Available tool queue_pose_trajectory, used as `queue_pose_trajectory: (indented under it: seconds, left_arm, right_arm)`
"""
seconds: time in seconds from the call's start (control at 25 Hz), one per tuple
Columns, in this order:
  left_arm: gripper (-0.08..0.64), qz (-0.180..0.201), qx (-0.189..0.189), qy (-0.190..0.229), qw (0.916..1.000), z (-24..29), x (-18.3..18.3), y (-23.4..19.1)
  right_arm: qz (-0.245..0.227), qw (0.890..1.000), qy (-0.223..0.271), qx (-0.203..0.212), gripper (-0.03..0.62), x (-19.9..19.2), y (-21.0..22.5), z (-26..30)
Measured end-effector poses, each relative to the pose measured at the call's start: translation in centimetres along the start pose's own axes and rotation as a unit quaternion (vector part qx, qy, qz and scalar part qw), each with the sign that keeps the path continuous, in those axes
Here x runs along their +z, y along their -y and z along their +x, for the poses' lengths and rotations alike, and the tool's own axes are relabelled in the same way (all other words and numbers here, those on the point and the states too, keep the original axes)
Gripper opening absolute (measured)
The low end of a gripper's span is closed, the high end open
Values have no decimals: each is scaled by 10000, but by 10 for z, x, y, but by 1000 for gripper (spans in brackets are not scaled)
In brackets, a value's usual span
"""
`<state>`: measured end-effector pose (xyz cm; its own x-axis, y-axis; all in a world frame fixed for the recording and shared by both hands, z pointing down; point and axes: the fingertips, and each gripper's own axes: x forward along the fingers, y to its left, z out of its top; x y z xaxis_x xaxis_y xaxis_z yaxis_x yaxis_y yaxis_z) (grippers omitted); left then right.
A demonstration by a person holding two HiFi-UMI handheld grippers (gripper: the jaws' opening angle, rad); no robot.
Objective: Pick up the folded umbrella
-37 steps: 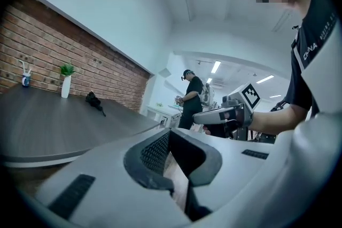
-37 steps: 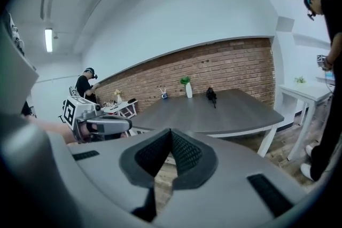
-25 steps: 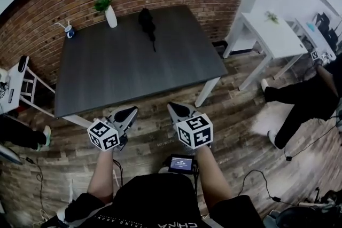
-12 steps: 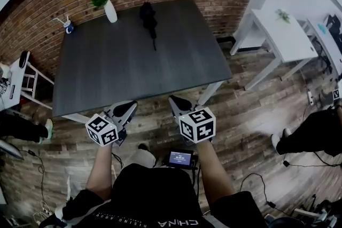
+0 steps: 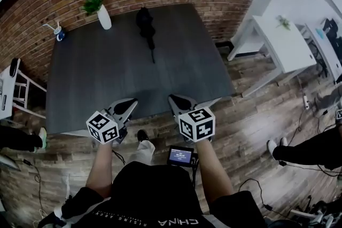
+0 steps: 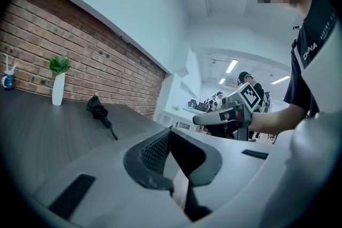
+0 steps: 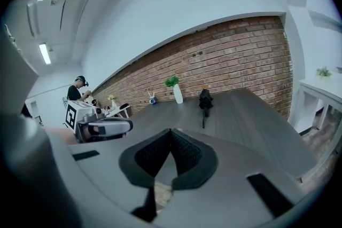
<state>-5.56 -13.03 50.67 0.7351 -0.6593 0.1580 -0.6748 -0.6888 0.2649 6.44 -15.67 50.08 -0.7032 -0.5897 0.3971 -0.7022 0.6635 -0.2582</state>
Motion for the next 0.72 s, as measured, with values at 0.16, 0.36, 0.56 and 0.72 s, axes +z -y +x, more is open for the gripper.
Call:
queue_pose_trajectory:
  seconds: [0.16, 0.36, 0.56, 0.72]
  left_arm:
    - [3, 21, -105, -66, 9999, 19, 21, -49]
    - [3, -27, -185, -115, 9998, 35, 40, -107]
    - [3, -79, -277, -127, 9995, 48, 49, -146]
    - [3, -204, -265, -98, 9994, 53, 51, -170]
  right_arm:
    - [84, 9999, -15, -122, 6, 29, 20, 43]
    - [163, 9996, -69, -200, 6, 54, 30, 94]
    - [191, 9993, -132, -285, 6, 70, 41, 132]
    - [192, 9992, -190, -280, 6, 77, 44, 154]
